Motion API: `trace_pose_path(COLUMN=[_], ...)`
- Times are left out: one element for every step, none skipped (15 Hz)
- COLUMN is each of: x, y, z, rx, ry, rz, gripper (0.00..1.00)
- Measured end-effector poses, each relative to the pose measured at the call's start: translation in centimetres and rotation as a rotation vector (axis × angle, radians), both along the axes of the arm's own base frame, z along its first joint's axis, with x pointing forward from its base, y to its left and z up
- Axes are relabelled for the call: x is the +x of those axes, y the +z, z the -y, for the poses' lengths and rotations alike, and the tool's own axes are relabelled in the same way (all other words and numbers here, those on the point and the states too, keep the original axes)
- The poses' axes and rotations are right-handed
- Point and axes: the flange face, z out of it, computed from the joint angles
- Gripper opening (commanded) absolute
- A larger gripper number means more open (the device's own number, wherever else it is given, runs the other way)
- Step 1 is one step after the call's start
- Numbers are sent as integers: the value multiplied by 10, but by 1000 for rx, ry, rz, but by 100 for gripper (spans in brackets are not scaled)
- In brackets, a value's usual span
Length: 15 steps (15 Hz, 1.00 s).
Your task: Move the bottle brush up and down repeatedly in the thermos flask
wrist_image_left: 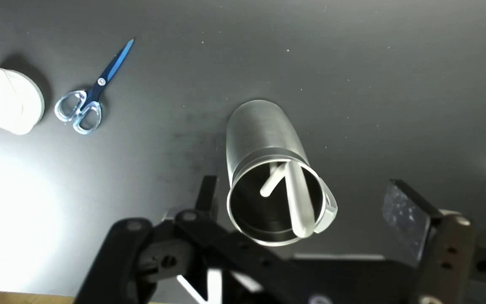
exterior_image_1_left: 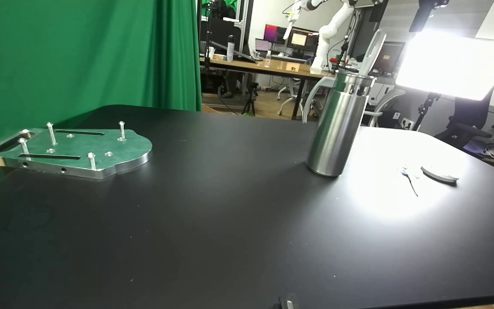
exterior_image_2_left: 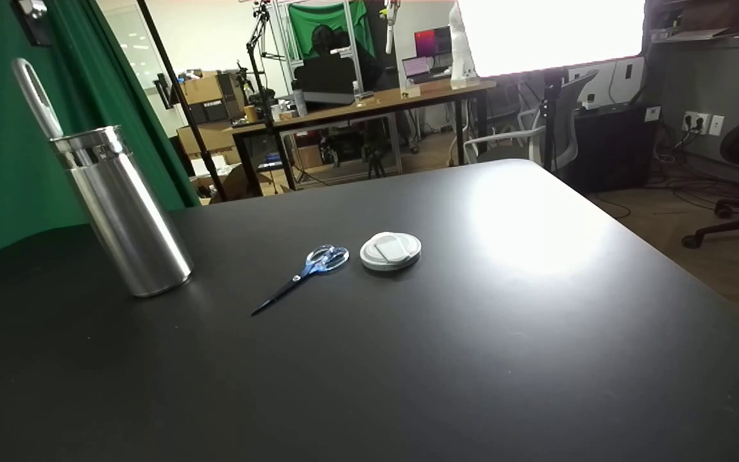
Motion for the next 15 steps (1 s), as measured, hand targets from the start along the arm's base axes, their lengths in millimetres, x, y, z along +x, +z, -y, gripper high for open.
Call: trace_pose_path(x=[3,5,7,10,11,13,14,15,16,16,17,17,17,17,18], y=[-4,-9,-14,-18,-23,-27,-30,-33,-35,-37,-38,-39,-40,-40,-40], z=[-1,-2,-3,-4,-5,-6,-7,-8,-8,-8,-8,-8,-8,-8,-8], rx=[0,1,1,1,0,0,0,0,0,0,0,-1,-1,-1,-1], ry=[1,3,5,7,9,12,13,14,15,15,15,15,15,15,15], rz=[2,1,-1,-3,-6,-9,-10,-12,-14,-17,-19,-22,-24,-25,-25], gripper=[100,75,74,68,60,53,47,39,33,27,19,12,5,1,0])
